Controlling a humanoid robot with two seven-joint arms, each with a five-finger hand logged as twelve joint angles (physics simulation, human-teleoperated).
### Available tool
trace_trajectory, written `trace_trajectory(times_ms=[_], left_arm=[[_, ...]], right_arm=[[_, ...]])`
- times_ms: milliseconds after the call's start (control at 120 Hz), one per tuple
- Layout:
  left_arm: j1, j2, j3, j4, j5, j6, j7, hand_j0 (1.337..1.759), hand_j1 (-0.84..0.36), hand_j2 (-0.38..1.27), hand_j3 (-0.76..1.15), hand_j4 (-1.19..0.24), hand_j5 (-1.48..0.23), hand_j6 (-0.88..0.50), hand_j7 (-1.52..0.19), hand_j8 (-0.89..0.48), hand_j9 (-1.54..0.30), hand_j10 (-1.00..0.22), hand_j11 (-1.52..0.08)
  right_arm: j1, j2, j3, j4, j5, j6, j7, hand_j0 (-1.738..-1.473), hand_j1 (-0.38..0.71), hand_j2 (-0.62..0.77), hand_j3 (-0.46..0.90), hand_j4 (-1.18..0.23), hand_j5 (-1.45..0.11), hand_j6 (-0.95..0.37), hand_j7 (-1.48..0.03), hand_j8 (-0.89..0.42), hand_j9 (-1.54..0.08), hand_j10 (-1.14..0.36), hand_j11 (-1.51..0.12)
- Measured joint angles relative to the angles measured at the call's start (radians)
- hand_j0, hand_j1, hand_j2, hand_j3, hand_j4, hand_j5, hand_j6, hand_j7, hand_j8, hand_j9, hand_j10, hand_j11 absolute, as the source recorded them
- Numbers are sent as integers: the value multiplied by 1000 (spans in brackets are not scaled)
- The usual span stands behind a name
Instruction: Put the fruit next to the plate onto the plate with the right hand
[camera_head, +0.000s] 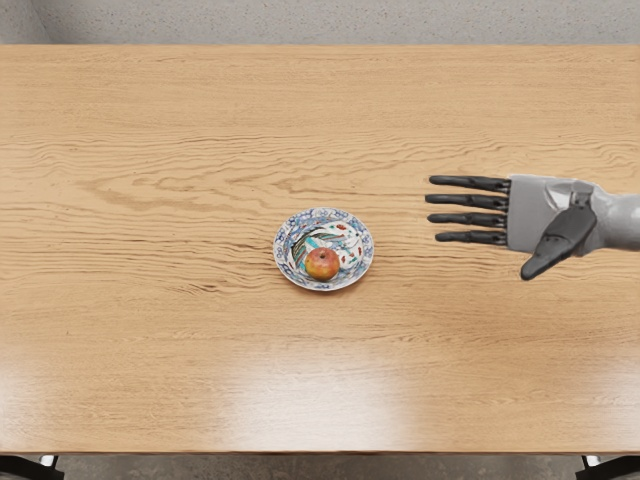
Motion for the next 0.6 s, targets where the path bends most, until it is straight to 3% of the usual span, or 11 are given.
trace_trajectory(times_ms=[292,600], left_arm=[[0,0,0,0,0,0,0,1658,73,46,0,-230,-299,-230,-299,-230,-299,-230,-299],[0,0,-2,-1,0,0,0,1658,73,46,0,-230,-299,-230,-299,-230,-299,-230,-299]], right_arm=[[-25,-125,1,41,72,2,0,-1658,-303,-7,0,-36,-50,-35,-50,-36,-50,-37,-50],[-22,-138,-1,82,76,2,0,-1658,-303,-7,0,-35,-49,-34,-50,-35,-49,-36,-50]])
